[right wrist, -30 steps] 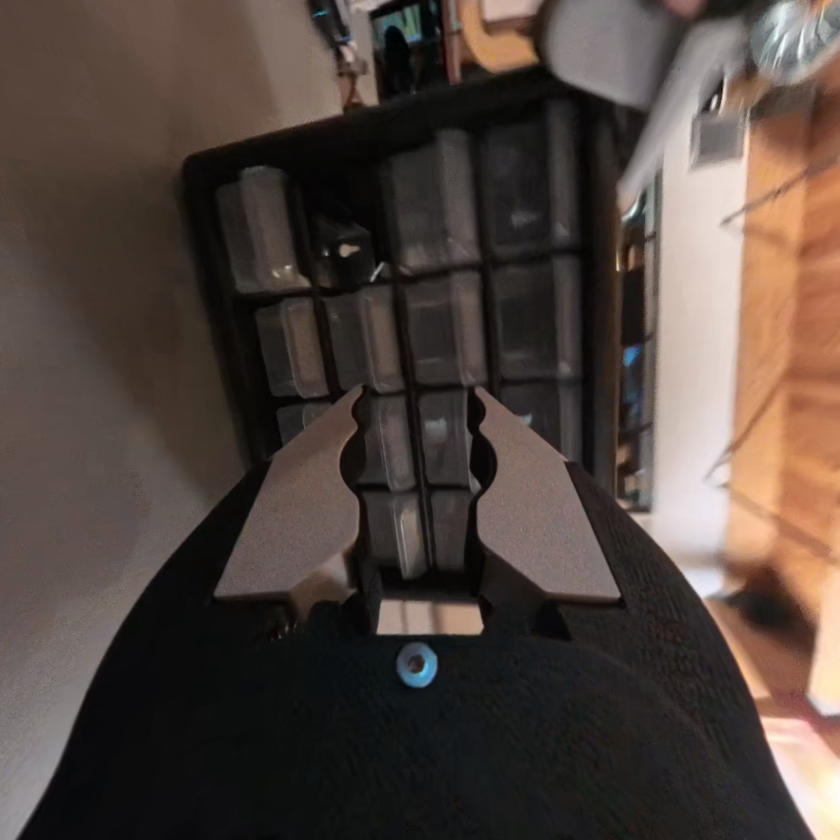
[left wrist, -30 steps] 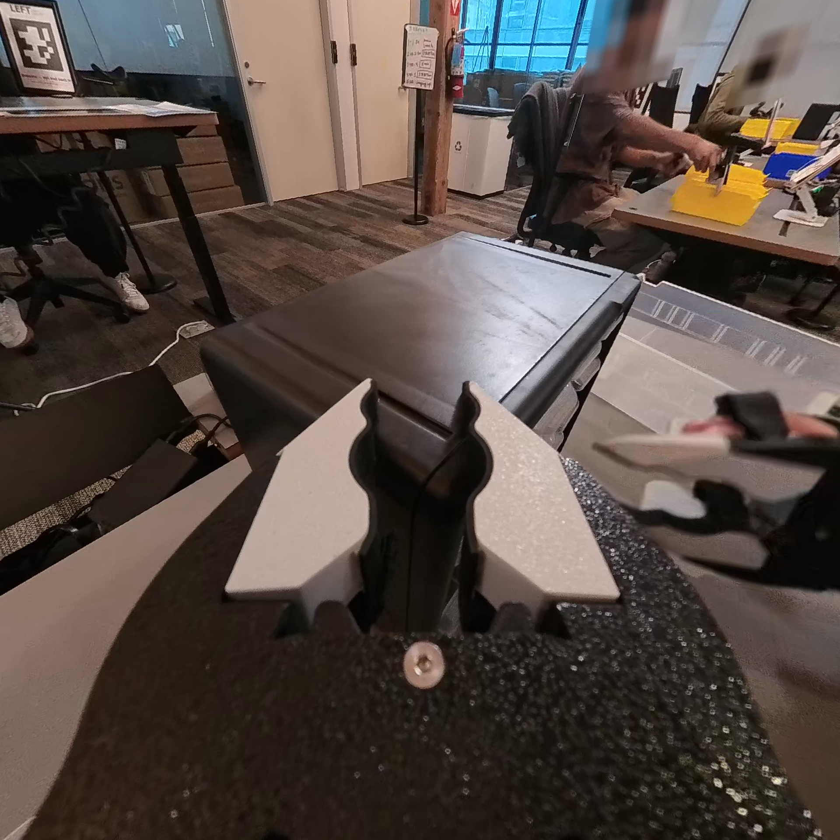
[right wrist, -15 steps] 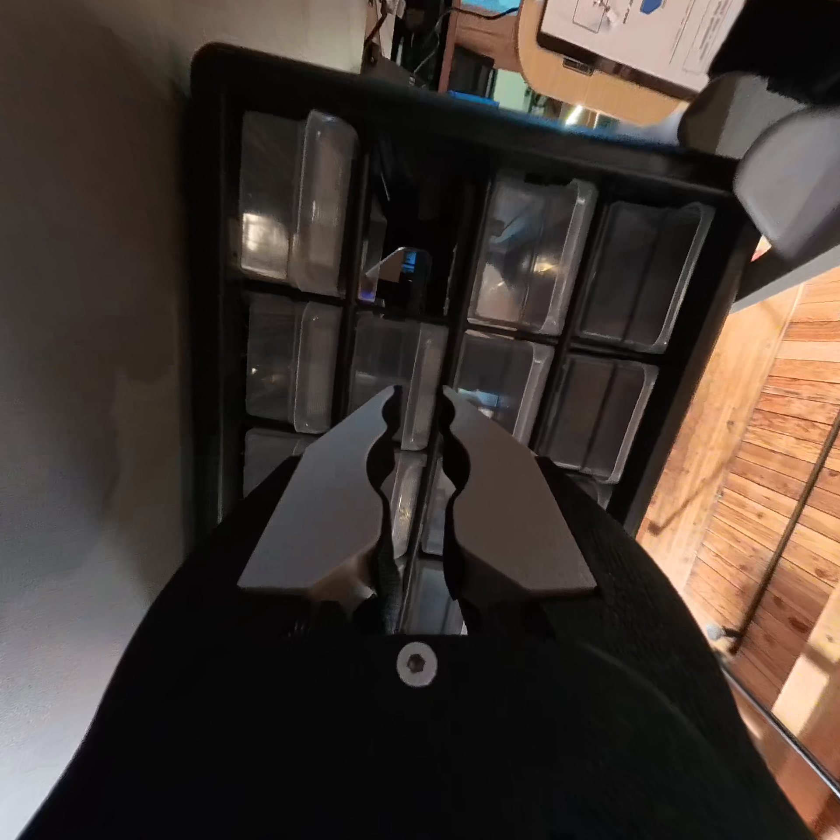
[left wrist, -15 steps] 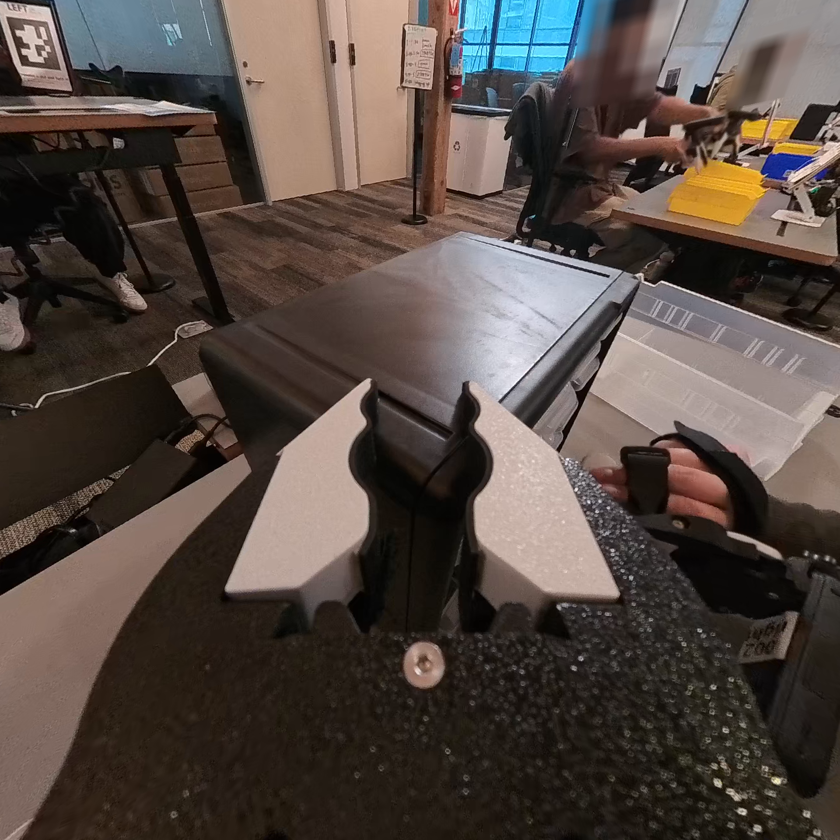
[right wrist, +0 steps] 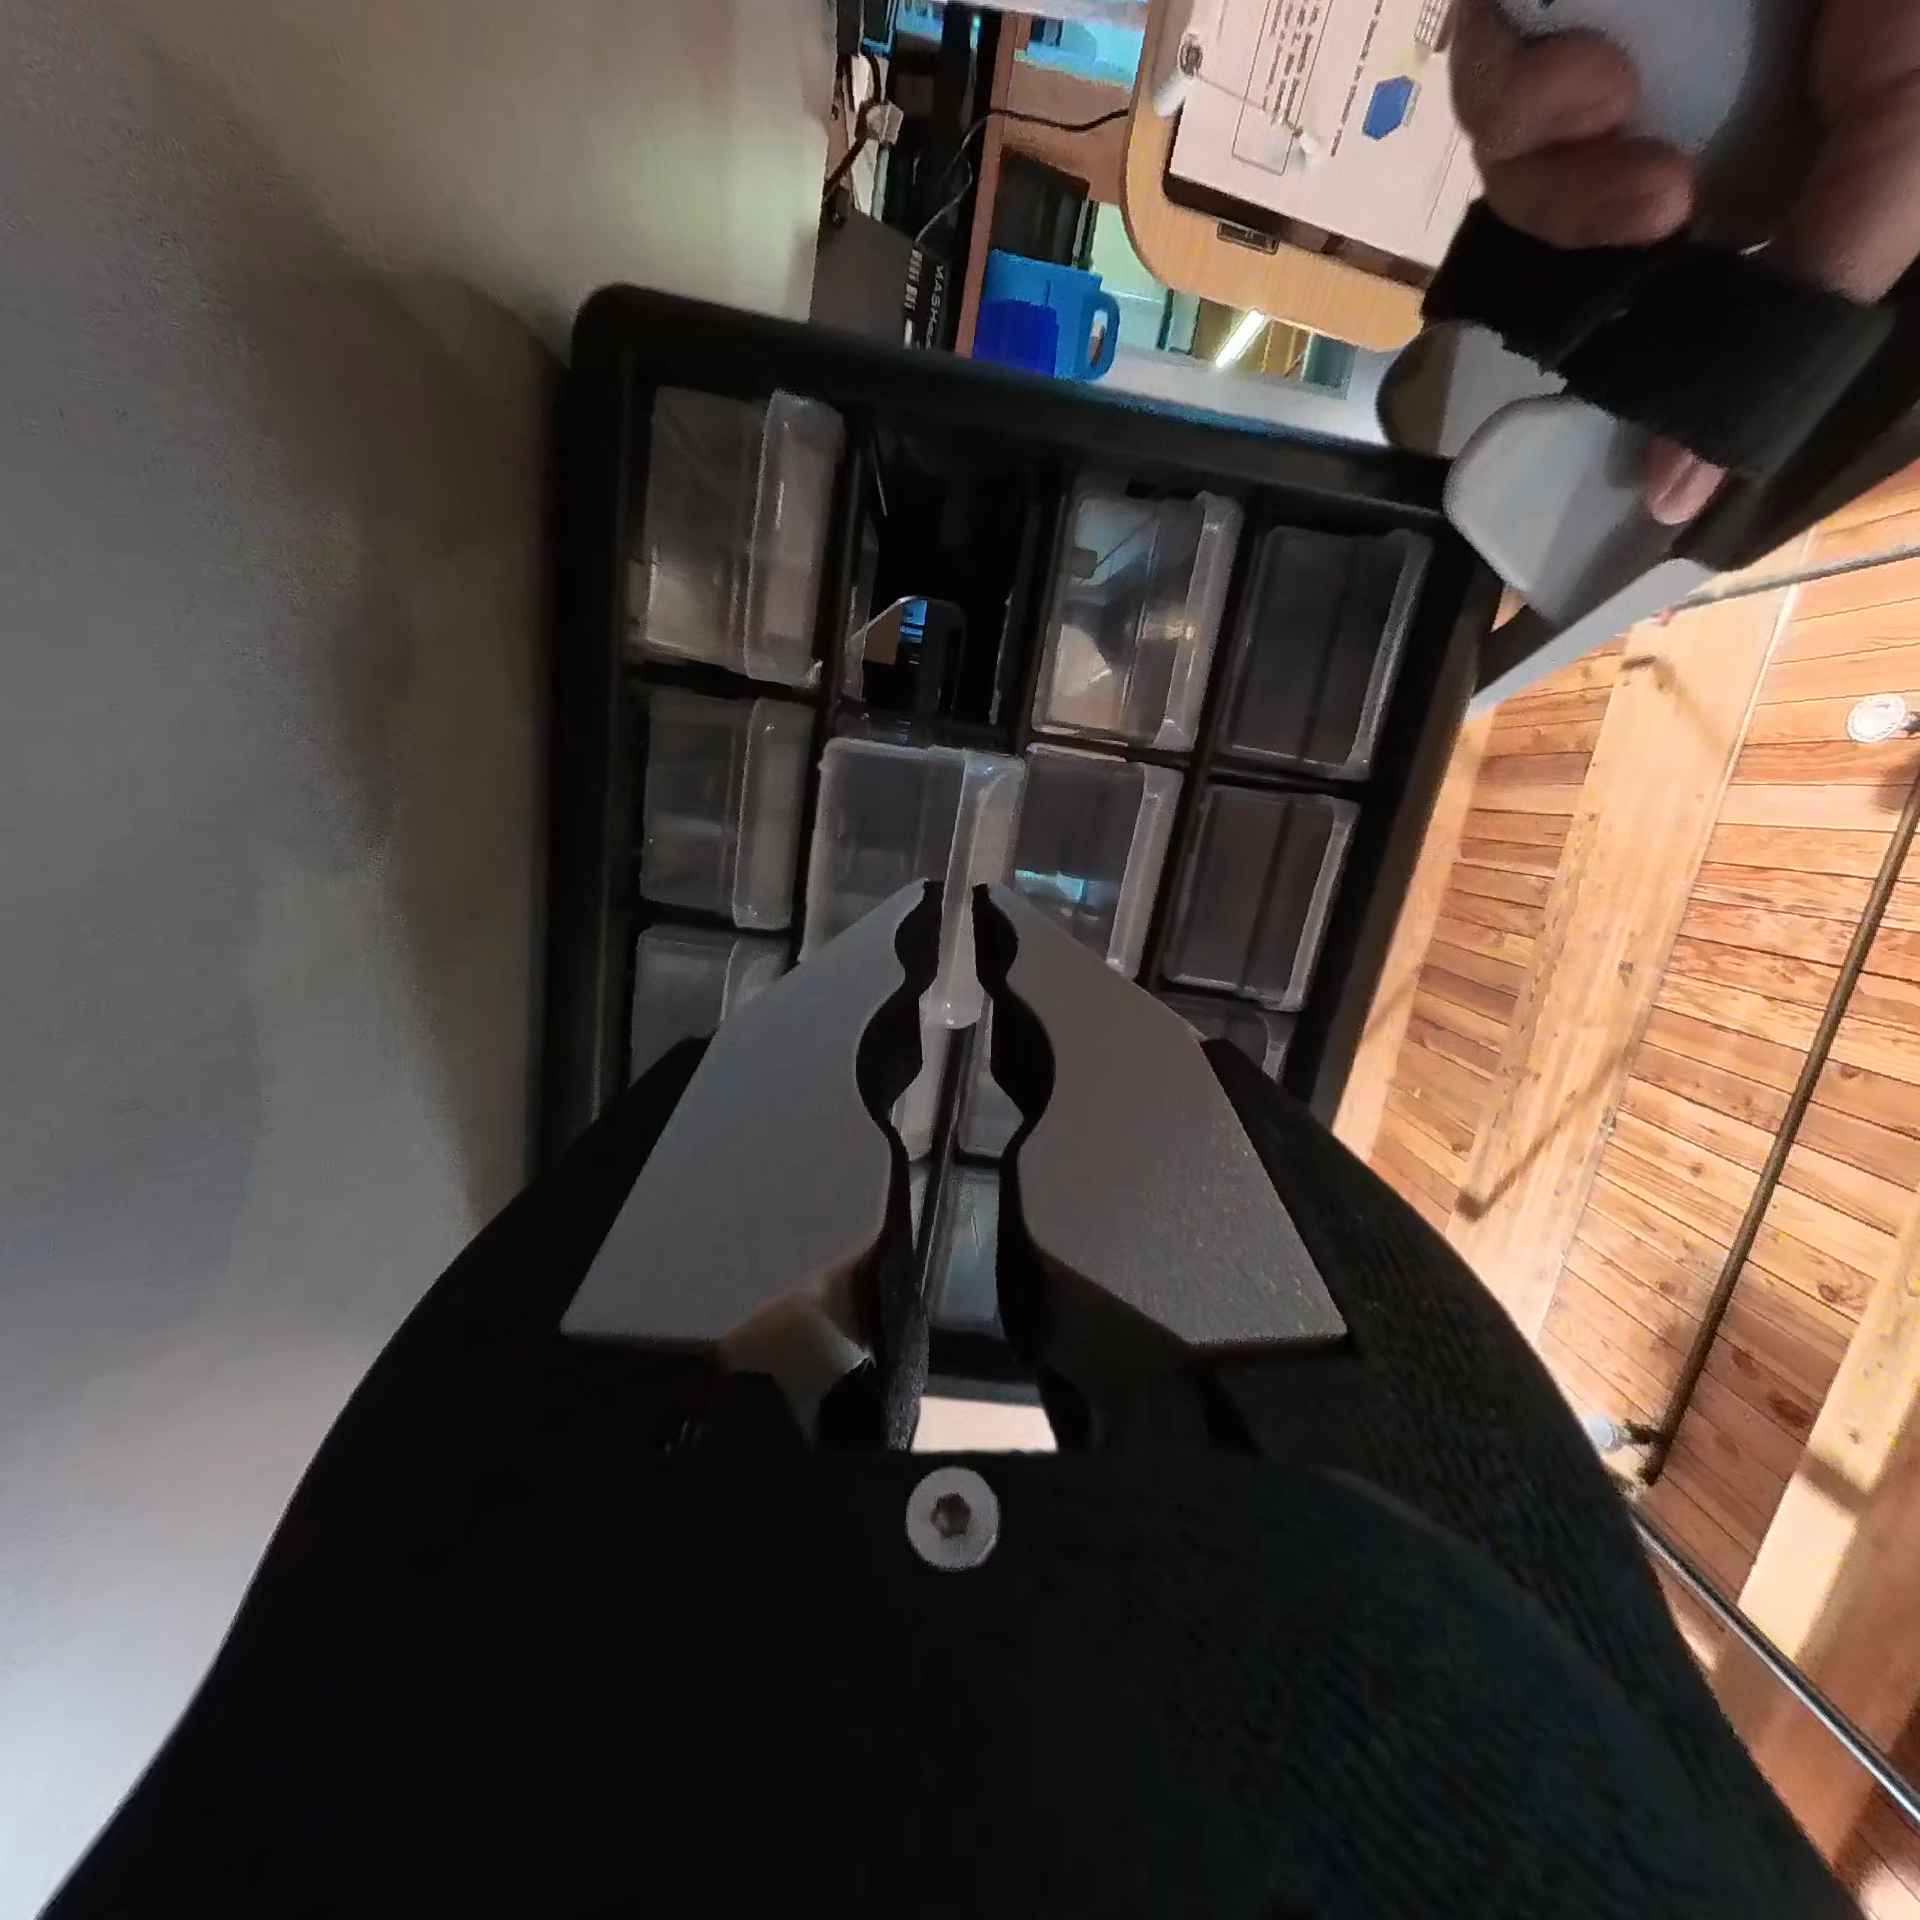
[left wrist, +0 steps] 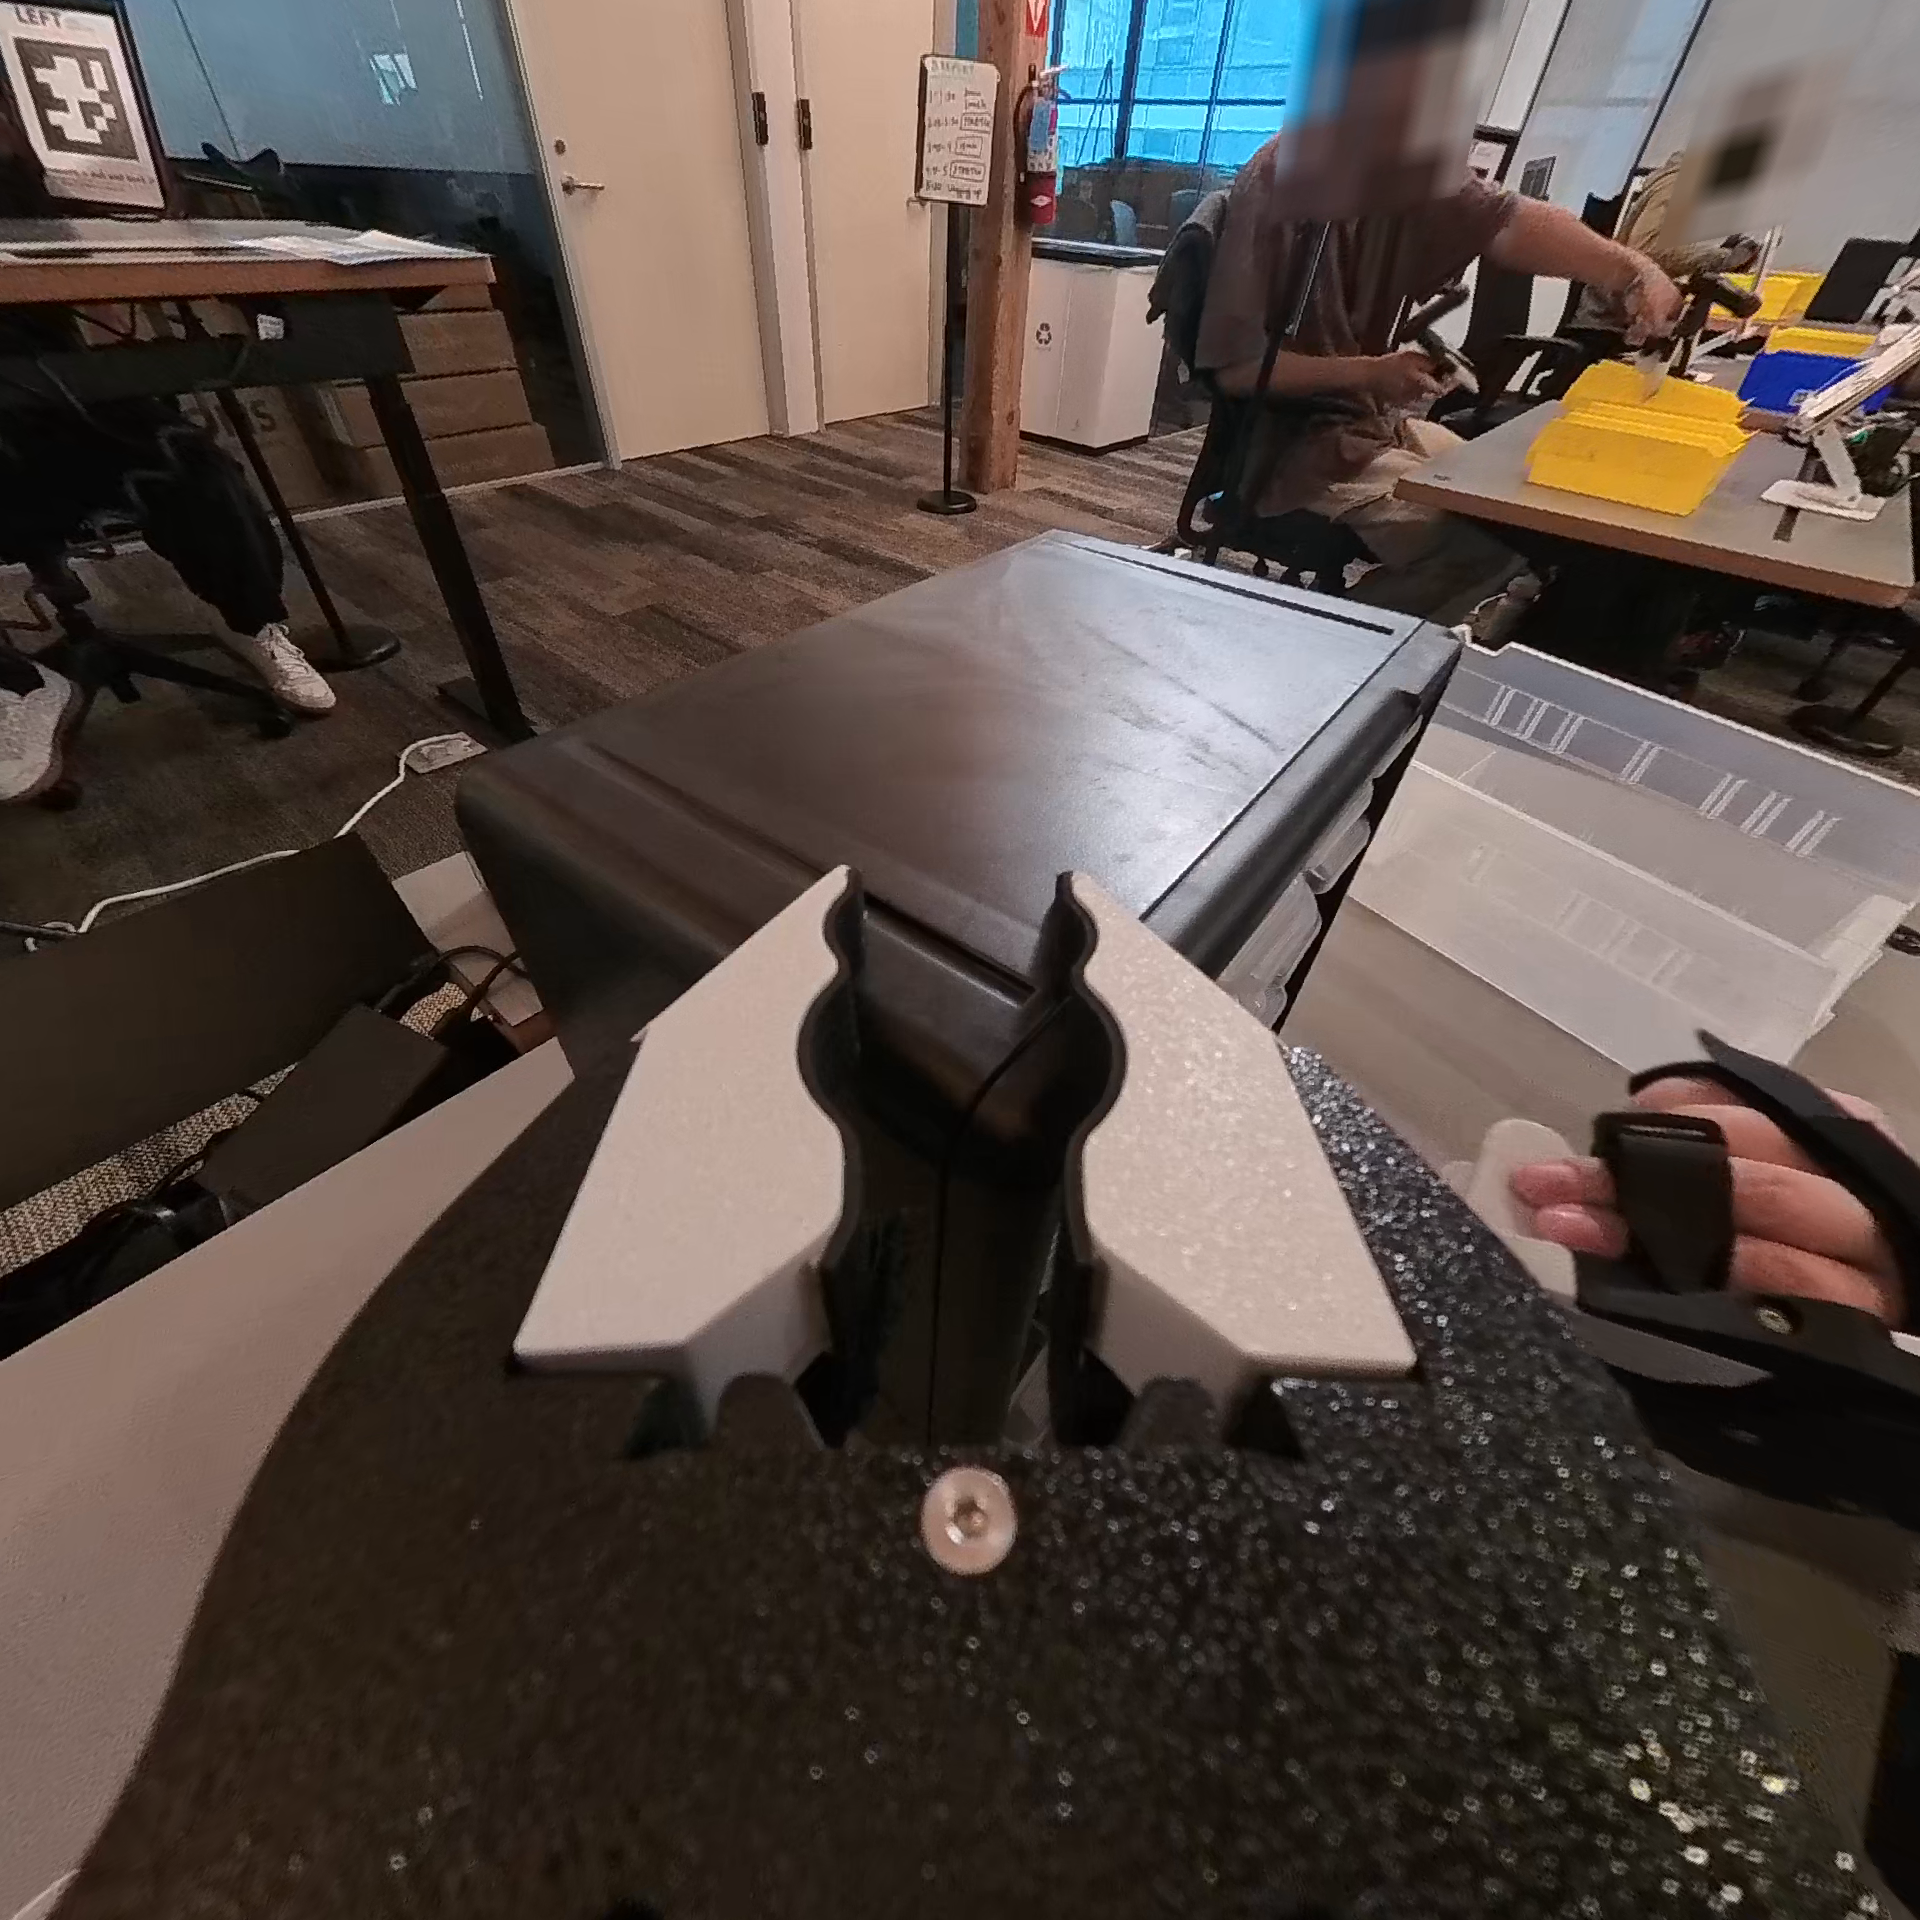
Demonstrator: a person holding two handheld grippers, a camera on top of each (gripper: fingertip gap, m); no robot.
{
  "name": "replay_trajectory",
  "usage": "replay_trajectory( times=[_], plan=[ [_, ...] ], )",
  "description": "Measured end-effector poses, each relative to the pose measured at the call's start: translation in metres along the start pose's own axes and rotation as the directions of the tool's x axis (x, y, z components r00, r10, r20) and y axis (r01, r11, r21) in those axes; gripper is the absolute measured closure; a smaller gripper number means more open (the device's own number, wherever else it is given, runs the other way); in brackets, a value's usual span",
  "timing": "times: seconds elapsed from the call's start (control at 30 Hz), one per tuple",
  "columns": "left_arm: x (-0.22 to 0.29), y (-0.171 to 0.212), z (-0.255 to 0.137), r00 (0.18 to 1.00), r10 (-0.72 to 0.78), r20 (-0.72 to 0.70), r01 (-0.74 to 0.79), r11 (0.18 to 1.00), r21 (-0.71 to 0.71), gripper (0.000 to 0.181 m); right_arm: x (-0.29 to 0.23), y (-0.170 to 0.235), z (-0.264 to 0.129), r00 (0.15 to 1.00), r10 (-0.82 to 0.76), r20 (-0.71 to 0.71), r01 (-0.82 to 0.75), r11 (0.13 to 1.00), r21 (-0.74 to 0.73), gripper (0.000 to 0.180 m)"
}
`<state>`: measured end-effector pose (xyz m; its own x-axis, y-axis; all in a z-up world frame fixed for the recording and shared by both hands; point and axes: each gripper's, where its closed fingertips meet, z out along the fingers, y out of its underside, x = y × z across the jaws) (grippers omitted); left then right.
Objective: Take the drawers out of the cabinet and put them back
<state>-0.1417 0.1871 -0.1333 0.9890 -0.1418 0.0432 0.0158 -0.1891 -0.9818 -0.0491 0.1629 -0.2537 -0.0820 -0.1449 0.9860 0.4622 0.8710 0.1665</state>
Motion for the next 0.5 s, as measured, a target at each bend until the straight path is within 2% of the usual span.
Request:
replay_trajectory(
  times=[0.17,0.23,0.3,0.4,0.5],
  plan=[
    [0.000,0.000,0.000,1.000,-0.001,0.000,0.001,1.000,0.000,0.147,0.000,-0.009,-0.021,1.000,-0.018,-0.001,0.018,0.999,0.039,0.175],
    [0.000,0.000,0.000,1.000,-0.001,0.000,0.001,1.000,0.000,0.147,0.005,-0.016,-0.027,1.000,-0.018,-0.020,0.020,0.995,0.097,0.158],
    [0.000,0.000,0.000,1.000,-0.001,0.000,0.001,1.000,0.000,0.147,0.003,-0.020,-0.028,0.999,0.032,0.024,-0.035,0.989,0.144,0.135],
    [0.000,0.000,0.000,1.000,-0.001,0.000,0.001,1.000,0.000,0.147,-0.004,-0.012,-0.017,0.989,0.094,0.113,-0.107,0.988,0.111,0.108],
    [0.000,0.000,0.000,1.000,-0.001,0.000,0.001,1.000,0.000,0.147,-0.010,-0.005,-0.003,0.982,0.111,0.153,-0.122,0.991,0.062,0.097]
  ],
)
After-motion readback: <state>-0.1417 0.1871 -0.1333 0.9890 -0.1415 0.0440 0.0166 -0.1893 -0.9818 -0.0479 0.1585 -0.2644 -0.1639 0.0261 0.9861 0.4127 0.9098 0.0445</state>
